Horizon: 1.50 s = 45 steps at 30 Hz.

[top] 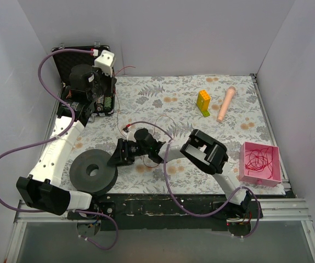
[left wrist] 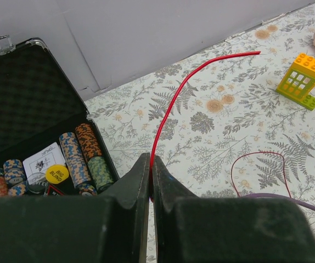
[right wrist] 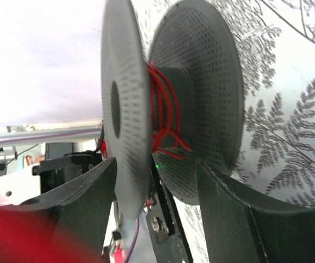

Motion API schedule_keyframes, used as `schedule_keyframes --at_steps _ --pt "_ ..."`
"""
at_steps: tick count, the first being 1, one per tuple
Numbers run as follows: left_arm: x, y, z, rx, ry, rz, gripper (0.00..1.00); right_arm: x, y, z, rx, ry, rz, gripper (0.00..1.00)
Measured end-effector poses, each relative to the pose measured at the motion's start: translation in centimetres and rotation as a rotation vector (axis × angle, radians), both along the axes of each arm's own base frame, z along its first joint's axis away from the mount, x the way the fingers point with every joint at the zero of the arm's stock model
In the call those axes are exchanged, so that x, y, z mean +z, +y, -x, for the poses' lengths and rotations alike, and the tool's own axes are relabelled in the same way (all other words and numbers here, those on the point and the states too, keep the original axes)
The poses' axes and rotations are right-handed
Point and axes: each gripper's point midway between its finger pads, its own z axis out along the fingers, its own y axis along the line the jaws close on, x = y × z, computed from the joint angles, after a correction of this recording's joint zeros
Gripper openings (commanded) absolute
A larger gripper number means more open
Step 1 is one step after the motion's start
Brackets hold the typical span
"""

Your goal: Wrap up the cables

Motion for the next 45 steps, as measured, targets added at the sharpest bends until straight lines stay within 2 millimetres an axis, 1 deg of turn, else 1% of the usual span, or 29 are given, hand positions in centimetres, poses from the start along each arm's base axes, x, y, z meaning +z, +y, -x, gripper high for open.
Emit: schedule_keyframes --at_steps 1,3,4,7,11,14,17,19,21,25,27,29,31,33,34,35,36,37,38,40,41,42,45 --pt "0.0 -0.1 0.0 -0.004 0.001 0.001 0.0 -0.5 0.1 0.2 0.008 0.026 -0.003 0.62" --pt "0.0 -0.1 0.1 -0.009 0.002 0.001 0.0 -1.5 0.0 0.7 0.025 0.066 0.004 0.37" --pt "0.0 -0.2 0.1 -0.012 0.002 0.002 0.0 -1.7 0.0 0.8 0.031 0.082 0.005 0.26" --pt "-0.1 -0.3 0.2 -0.019 0.006 0.003 0.0 0.2 0.5 0.9 0.054 0.072 -0.053 0.02" --pt "-0.2 -0.5 0.3 -0.032 0.011 0.004 0.0 1.9 0.4 1.4 0.08 0.033 -0.073 0.01" --pt "-0.1 -0.5 0.3 -0.033 0.008 0.005 0.0 3.8 0.1 2.0 0.114 -0.038 -0.084 0.01" --pt "0.4 -0.5 0.0 -0.029 -0.002 0.006 0.0 5.6 -0.9 2.9 0.16 -0.138 -0.081 0.01" --pt "1.3 -0.4 -0.6 -0.021 -0.02 0.009 0.0 6.5 -1.8 3.3 0.199 -0.228 -0.062 0.01" --pt "2.7 -0.2 -1.3 -0.006 -0.046 0.014 0.0 7.4 -3.1 3.9 0.245 -0.327 -0.031 0.01" --pt "6.8 1.3 -2.4 0.055 -0.132 0.03 0.0 10.0 -6.2 5.0 0.326 -0.539 0.007 0.01" --pt "8.9 3.0 -3.0 0.122 -0.183 0.036 0.0 10.9 -8.0 5.4 0.35 -0.63 0.032 0.01" --pt "11.2 5.5 -3.5 0.214 -0.241 0.044 0.0 11.2 -10.0 5.5 0.359 -0.709 0.069 0.01" --pt "14.4 9.9 -4.0 0.359 -0.327 0.052 0.0 11.1 -12.1 5.5 0.357 -0.775 0.116 0.01" --pt "18.3 15.1 -3.7 0.519 -0.433 0.055 0.0 10.9 -14.1 5.4 0.351 -0.823 0.167 0.01" --pt "20.2 17.6 -3.1 0.595 -0.491 0.05 0.0 10.9 -15.0 5.4 0.347 -0.844 0.19 0.01" --pt "22.3 19.9 -2.1 0.673 -0.557 0.037 0.0 10.9 -15.9 5.2 0.336 -0.864 0.211 0.01" --pt "24.7 22.2 -0.7 0.758 -0.632 0.02 0.0 11.0 -16.7 5.0 0.324 -0.885 0.235 0.01" --pt "27.0 23.9 1.1 0.831 -0.71 0.0 0.0 11.2 -17.5 4.8 0.306 -0.903 0.256 0.01" --pt "29.6 24.8 3.2 0.887 -0.802 -0.014 0.0 11.4 -18.2 4.4 0.287 -0.921 0.273 0.01" --pt "34.3 25.3 7.5 0.963 -0.976 -0.037 0.0 12.2 -19.6 3.8 0.241 -0.955 0.3 0.01" --pt "36.3 25.3 9.9 0.996 -1.058 -0.051 0.0 12.6 -20.3 3.4 0.215 -0.969 0.309 0.01" --pt "37.8 25.3 11.8 1.021 -1.121 -0.059 0.0 13.0 -21.0 2.9 0.189 -0.987 0.319 0.01" --pt "42.0 24.9 18.7 1.089 -1.303 -0.073 0.0 14.1 -22.9 1.5 0.126 -1.036 0.341 0.01"
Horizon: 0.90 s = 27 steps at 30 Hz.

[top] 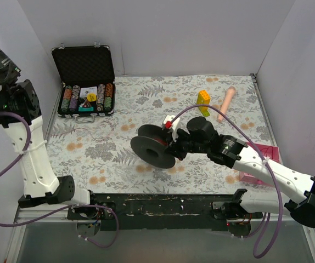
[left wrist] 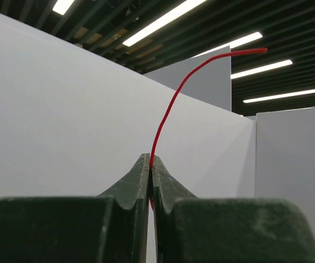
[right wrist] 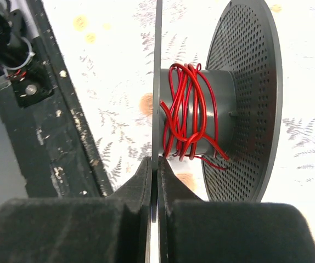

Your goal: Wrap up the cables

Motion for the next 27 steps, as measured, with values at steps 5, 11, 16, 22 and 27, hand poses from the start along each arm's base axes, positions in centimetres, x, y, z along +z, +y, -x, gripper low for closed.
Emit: schedule_keyframes --at_steps 5,11,16,22,27 --pt "1.4 -3.2 2.1 -0.125 0.082 -0.127 0.0 0.5 -1.3 -1.7 -0.025 -0.071 0.004 0.01" --pt "-11.1 -11.8 -8.0 -0.59 0.631 -0.382 0.0 -1.5 -1.8 -1.5 0.084 -0.12 0.062 0.01" --pt "-34.8 -20.2 -15.3 -1.198 1.247 -0.31 0.0 -4.4 -3.5 -1.8 0.162 -0.108 0.095 0.01" --pt "-50.8 -35.7 -5.7 -1.69 1.743 -0.355 0.0 -5.1 -4.6 -1.7 0.246 -0.113 0.04 0.01" --pt "-52.5 -38.1 -1.3 -1.775 1.815 -0.386 0.0 -4.9 -4.9 -1.2 0.302 -0.102 -0.004 0.01"
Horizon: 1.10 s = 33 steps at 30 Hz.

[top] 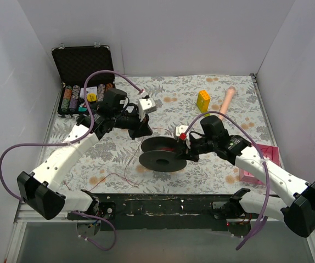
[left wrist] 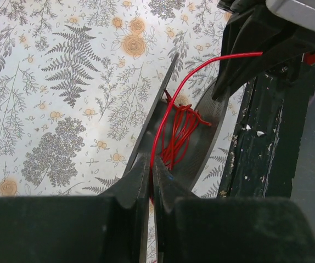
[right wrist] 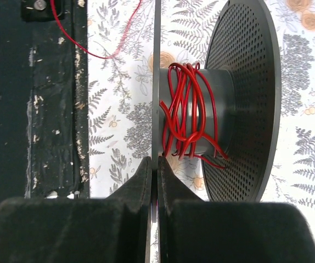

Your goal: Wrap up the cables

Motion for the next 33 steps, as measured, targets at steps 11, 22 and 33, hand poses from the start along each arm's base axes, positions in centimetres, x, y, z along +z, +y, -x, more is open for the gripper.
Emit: schedule_keyframes --at_steps 11,22,33 --pt "-2.8 -2.5 0.5 -0.048 0.024 -0.009 0.0 0.2 -0.6 0.3 0.059 0.031 -0.028 0.4" --pt "-5.1 -3.1 0.8 -0.042 0.07 -0.044 0.0 1.3 -0.2 -0.9 0.041 0.001 -0.036 0.48" --pt "-6.1 -3.1 0.8 -0.024 0.078 -0.059 0.0 6.4 -0.4 -2.6 -0.087 -0.085 -0.115 0.39"
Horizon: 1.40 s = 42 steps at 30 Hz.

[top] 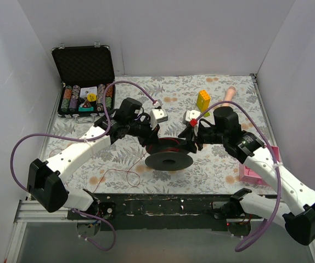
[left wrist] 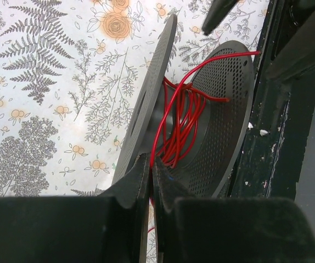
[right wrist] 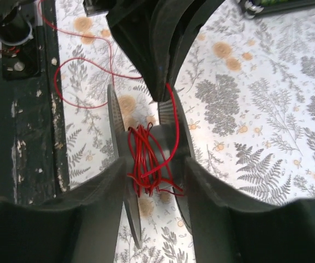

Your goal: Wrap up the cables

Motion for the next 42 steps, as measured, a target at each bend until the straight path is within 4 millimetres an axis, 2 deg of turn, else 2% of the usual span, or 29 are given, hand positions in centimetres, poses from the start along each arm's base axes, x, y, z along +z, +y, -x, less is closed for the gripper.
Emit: schedule_keyframes --at_steps 1,2,4,7,11,16,20,25,30,36,42 --pt "0.0 0.0 0.0 0.001 -0.002 0.001 0.0 0.5 -0.1 -0.1 -0.02 -0.006 -0.014 0.33" --pt "0.1 -0.1 0.0 0.001 -0.003 0.002 0.0 0.8 -0.3 -0.1 -0.041 -0.006 -0.027 0.31" --pt "0.1 -0.2 0.0 -0.002 -0.003 0.004 0.0 1.0 -0.5 -0.4 -0.086 0.015 -0.042 0.3" --pt "0.1 -0.4 0.3 -0.009 -0.003 0.003 0.0 0.2 -0.7 -0.9 -0.155 0.074 -0.041 0.29" --pt "0.0 -0.5 0.4 -0.013 -0.003 0.001 0.0 -1.3 -1.2 -1.2 -0.223 0.152 -0.034 0.36" --pt "0.0 -0.5 0.5 -0.016 -0.004 -0.001 0.0 -1.4 -1.2 -1.1 -0.237 0.189 -0.048 0.45" --pt "-0.1 -0.7 0.7 -0.022 -0.008 -0.002 0.0 -1.3 -1.0 -0.5 -0.215 0.224 -0.061 0.48" --pt "-0.4 -1.2 1.1 -0.036 -0.009 -0.016 0.0 -1.7 -1.0 -0.6 -0.226 0.261 -0.059 0.45" --pt "-0.9 -1.7 1.5 -0.048 -0.008 -0.026 0.0 -1.1 -2.0 -1.5 -0.288 0.259 -0.083 0.49" --pt "-1.7 -2.2 1.6 -0.044 -0.01 -0.061 0.0 0.8 -3.0 -0.9 -0.29 0.256 -0.141 0.54" --pt "-1.4 -2.8 1.8 -0.043 -0.03 -0.065 0.0 0.1 -3.1 -0.5 -0.305 0.337 -0.132 0.56"
